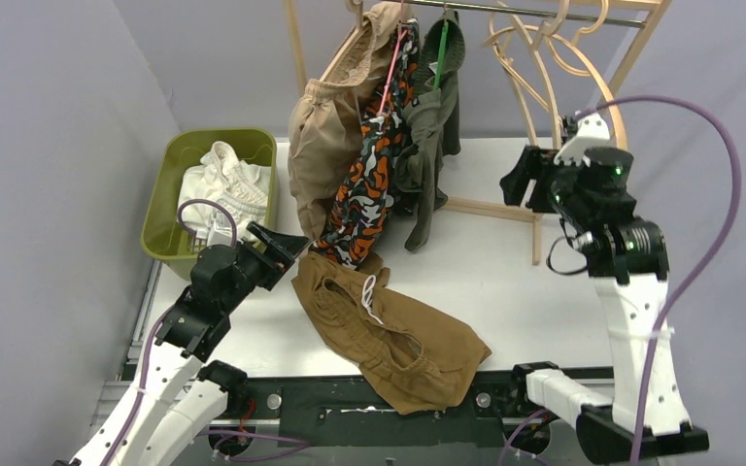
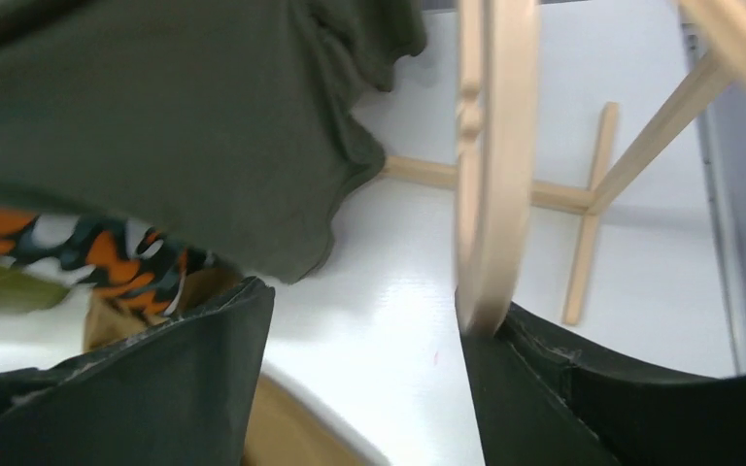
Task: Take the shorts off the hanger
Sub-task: Place the hanger on the clothes rod, then adjust the clothes rod at the center of the board.
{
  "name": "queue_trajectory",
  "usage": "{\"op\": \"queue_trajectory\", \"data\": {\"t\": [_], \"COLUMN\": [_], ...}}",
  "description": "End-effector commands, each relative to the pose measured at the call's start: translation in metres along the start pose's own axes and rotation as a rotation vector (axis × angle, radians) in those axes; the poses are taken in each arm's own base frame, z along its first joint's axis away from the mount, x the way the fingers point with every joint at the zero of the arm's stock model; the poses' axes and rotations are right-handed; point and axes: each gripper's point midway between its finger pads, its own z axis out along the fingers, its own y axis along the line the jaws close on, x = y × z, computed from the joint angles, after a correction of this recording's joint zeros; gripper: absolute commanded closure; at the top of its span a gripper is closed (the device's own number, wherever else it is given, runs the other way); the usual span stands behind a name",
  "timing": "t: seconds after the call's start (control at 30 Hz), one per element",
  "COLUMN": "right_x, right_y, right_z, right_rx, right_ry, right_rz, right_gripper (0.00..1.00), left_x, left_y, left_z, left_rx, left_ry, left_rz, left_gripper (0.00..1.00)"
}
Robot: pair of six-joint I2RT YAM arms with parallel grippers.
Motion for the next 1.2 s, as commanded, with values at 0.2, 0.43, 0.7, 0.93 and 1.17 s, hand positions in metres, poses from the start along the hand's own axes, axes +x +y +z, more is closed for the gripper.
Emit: {"op": "queue_trajectory", "data": {"t": [0.2, 0.43, 0.7, 0.93, 1.17], "right_x": [0.071, 0.162, 0.227, 0.229, 0.219], "right_y": [-0.006, -0.039, -0.059, -0.117, -0.145], "right_z": [-0.04, -0.025, 0.053, 0.089, 0.115], "right_rx": [-0.018, 0.125, 0.284, 0.319, 0.173], "right_ry": [-0.146, -0.167, 0.123, 0.171, 0.185], "right_rz": [0.247, 0.604, 0.637, 0.731, 0.834], "right_gripper": [0.26, 0.25, 0.23, 0.24, 0.29], "left_x": [0.009, 0.036, 0.061, 0.085, 0.125], "left_y": [-0.008, 0.003, 0.013, 0.03, 0.046], "left_z": [0.008, 0.017, 0.022, 0.016, 0.01], "left_rx": [0.026, 0.032, 0.027, -0.016, -0.031], "left_ry": [0.081, 0.212, 0.347, 0.435, 0.56], "left_rz": [0.081, 0.086, 0.121, 0.173, 0.199], "left_gripper": [0.21, 0.21, 0.21, 0.21, 0.21]}}
